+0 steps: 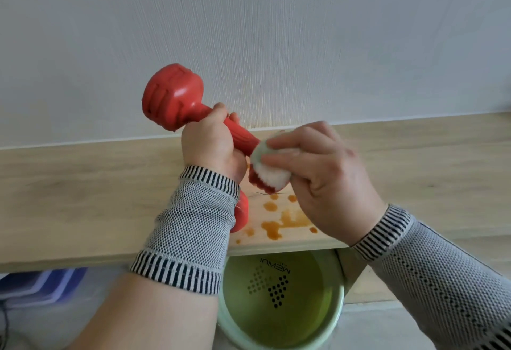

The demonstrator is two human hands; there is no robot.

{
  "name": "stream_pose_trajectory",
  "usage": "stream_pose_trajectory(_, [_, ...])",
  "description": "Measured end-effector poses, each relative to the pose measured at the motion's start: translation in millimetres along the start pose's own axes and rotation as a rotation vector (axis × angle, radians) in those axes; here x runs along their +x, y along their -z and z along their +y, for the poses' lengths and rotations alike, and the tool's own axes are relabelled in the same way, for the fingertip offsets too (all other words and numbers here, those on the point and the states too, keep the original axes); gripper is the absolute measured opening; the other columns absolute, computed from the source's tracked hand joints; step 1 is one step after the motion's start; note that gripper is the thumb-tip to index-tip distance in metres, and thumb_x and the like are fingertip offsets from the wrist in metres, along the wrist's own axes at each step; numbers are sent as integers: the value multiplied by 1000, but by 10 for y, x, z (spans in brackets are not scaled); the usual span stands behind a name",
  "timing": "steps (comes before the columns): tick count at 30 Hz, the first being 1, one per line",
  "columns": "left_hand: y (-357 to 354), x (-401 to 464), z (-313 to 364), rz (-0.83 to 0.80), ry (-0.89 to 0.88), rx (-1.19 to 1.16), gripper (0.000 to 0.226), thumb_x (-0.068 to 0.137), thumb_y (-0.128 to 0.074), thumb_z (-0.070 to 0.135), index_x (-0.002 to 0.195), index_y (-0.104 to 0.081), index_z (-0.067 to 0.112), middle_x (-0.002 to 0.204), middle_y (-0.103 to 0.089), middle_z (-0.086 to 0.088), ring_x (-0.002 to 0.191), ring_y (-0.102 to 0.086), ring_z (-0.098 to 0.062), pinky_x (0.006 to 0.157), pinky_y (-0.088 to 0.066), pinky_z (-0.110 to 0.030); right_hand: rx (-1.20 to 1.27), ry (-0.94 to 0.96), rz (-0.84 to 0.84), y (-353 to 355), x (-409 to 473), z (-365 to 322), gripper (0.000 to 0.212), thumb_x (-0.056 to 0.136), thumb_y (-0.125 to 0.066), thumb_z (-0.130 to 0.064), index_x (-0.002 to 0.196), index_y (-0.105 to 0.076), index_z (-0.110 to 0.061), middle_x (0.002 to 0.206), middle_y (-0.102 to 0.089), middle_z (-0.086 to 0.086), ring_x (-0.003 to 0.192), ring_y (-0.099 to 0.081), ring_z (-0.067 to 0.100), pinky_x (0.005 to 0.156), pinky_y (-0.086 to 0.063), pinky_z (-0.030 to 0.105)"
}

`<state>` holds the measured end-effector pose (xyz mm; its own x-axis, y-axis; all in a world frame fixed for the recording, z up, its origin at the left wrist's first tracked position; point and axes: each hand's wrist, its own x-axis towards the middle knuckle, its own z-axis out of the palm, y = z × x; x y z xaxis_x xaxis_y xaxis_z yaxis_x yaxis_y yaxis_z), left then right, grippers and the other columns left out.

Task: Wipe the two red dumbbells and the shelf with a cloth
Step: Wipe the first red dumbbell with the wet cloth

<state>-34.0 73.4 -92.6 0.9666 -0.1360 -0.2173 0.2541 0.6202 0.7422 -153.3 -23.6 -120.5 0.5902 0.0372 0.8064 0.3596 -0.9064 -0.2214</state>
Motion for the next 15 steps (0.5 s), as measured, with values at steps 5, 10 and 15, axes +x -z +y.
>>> stream_pose_trajectory(5, [80, 88, 70, 41, 23, 170, 23, 93, -56, 11, 71, -48, 11, 67, -48, -4, 57, -49, -18, 56, -46, -33, 41, 32, 2, 63, -43, 96, 29, 82, -49, 1, 88, -76, -10, 102, -69, 1, 90, -59, 23, 76, -50, 23])
stream_pose_trajectory(10, [46, 53, 45, -61, 86, -90, 16, 91, -62, 7, 76, -58, 12, 69, -59, 1, 58, -62, -10, 68, -50, -31, 86, -189, 38, 155, -36, 285, 32, 80, -53, 3, 99, -73, -12, 104, -67, -3, 95, -63, 18, 78, -53, 26])
stream_pose_trajectory(15, [-8, -37, -36, -160, 9, -15, 16, 92, -58, 5, 78, -56, 13, 74, -56, 1, 57, -60, -9, 71, -47, -34, 85, -298, 0, 132, 16, 266, 41, 80, -45, -1, 106, -72, -18, 105, -68, -4, 98, -62, 13, 81, -54, 31])
